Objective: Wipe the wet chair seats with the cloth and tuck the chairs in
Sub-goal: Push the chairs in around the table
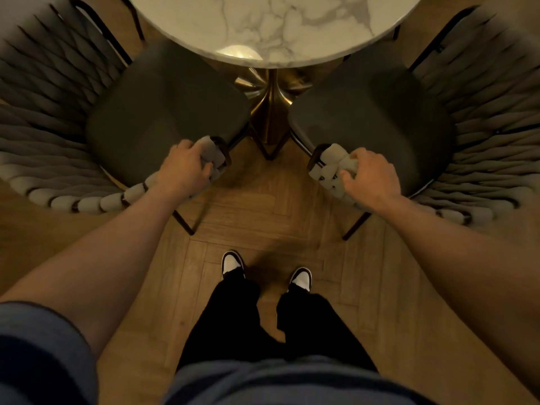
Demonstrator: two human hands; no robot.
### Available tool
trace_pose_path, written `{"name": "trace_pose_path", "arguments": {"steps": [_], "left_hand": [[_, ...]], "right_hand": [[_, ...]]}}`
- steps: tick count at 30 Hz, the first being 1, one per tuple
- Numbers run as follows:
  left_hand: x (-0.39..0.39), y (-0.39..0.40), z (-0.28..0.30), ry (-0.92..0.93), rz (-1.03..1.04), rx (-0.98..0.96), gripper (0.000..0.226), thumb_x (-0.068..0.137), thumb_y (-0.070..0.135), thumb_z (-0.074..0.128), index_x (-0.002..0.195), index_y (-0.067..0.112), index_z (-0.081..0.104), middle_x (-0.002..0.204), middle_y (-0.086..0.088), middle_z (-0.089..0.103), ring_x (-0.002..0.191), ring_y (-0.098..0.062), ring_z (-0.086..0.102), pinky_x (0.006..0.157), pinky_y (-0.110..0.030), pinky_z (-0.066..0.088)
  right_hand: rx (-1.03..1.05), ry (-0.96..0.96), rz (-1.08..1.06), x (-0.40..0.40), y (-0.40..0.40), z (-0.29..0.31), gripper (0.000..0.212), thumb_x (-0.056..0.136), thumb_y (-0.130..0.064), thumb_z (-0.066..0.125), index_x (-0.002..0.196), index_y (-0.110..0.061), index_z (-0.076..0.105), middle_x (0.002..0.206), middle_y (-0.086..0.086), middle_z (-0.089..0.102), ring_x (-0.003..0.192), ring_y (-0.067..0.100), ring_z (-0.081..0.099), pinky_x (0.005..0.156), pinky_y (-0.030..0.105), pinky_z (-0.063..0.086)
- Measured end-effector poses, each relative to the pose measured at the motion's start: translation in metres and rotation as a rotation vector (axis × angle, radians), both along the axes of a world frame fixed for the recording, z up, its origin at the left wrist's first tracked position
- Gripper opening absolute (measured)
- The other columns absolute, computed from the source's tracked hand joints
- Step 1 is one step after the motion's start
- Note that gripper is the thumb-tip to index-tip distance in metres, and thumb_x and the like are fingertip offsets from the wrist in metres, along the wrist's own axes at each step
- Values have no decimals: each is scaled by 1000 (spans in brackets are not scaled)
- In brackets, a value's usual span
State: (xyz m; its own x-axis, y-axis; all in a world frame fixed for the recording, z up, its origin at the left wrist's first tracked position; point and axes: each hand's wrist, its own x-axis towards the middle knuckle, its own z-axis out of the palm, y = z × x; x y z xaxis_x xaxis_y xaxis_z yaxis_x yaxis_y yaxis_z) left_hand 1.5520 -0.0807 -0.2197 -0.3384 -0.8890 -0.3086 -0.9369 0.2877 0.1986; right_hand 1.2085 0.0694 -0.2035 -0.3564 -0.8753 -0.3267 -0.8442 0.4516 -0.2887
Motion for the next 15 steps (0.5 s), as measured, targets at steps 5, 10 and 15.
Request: {"name": "trace_pose_path", "arguments": {"steps": [5,10,15], "left_hand": [[7,58,21,58,0,198,18,93,33,56,105,22,63,96,2,65,88,-17,60,75,-36,52],[19,102,33,35,34,303,25,96,34,56,109,16,65,104,-4,66,97,-24,60,79,-35,49],[34,148,38,44,123,412,23,96,35,56,106,18,66,98,-3,67,89,-20,60,74,-32,48]], "right_hand": [[52,-197,-35,22,52,28,14,100,-34,60,109,-26,53,98,0,59,87,18,59,76,40,54],[252,-299,67,42,82,36,18,100,-34,62,114,-23,61,105,-2,62,93,14,60,76,29,49],[418,-390,159,64,111,22,19,100,-33,62,114,-21,63,110,1,62,103,18,62,80,28,49]]}}
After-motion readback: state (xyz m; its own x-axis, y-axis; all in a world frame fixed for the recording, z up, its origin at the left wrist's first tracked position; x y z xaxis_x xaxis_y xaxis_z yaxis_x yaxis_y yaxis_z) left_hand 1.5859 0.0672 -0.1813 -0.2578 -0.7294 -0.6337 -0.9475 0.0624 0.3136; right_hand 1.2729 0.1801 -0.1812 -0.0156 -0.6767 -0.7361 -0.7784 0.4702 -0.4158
